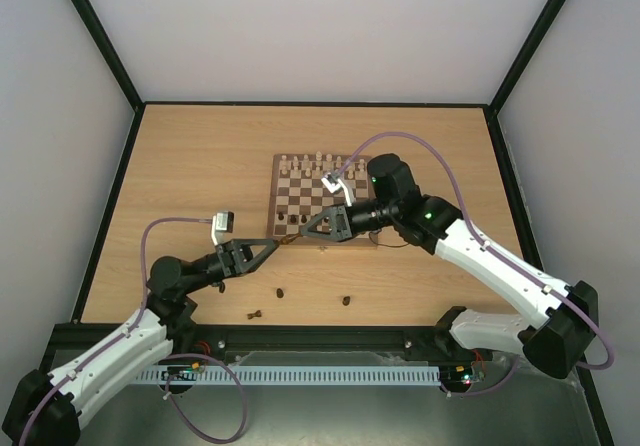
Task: Set up the chess pieces on the board
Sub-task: Pick up the chess piece at the center of the board.
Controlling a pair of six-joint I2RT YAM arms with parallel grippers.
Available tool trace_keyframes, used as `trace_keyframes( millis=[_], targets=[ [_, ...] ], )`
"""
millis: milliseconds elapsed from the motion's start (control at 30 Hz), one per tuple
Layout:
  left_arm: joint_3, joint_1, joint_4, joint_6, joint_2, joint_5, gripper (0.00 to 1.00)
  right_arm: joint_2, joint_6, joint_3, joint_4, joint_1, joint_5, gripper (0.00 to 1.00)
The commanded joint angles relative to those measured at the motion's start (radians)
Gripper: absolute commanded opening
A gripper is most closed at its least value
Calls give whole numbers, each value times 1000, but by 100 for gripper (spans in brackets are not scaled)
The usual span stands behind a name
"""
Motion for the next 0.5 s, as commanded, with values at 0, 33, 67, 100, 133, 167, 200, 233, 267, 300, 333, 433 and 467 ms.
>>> trace_keyframes(
  millis=[0, 33, 67, 100, 133, 167, 200, 233, 267, 300, 333, 433, 467],
  targets=[
    [13, 6, -1, 26, 3, 12, 29, 10, 0, -7, 19, -5, -28, 9],
    [13, 6, -2, 27, 6, 12, 25, 11, -1, -6, 19, -5, -27, 9],
    [14, 7, -3, 27, 9, 13, 21, 12, 0, -7, 19, -4, -27, 9],
    [14, 6, -5, 29, 11, 13, 17, 13, 0, -7, 20, -5, -26, 9],
    [15, 6, -7, 30, 14, 13, 14, 13, -1, -7, 19, -5, -26, 9],
    [16, 6, -12, 31, 16, 12, 12, 13, -1, -8, 20, -5, -27, 9],
    [19, 6, -20, 35, 16, 12, 10, 14, -1, -9, 20, -5, -27, 9],
    [21, 6, -26, 38, 16, 12, 10, 14, -2, -9, 20, -4, -27, 9],
    [24, 6, -34, 40, 15, 10, 9, 14, -3, -9, 18, -5, -26, 9],
    [29, 6, -50, 46, 13, 8, 9, 14, -4, -9, 16, -5, -27, 9],
    [38, 7, -81, 56, 12, 6, 9, 13, -8, -9, 10, -5, -19, 9],
    [93, 8, -234, 123, 11, 0, 9, 13, -43, 5, -49, -5, 38, 9],
    [126, 10, -308, 160, 12, -1, 9, 14, -60, 16, -88, -5, 79, 9]
  ],
)
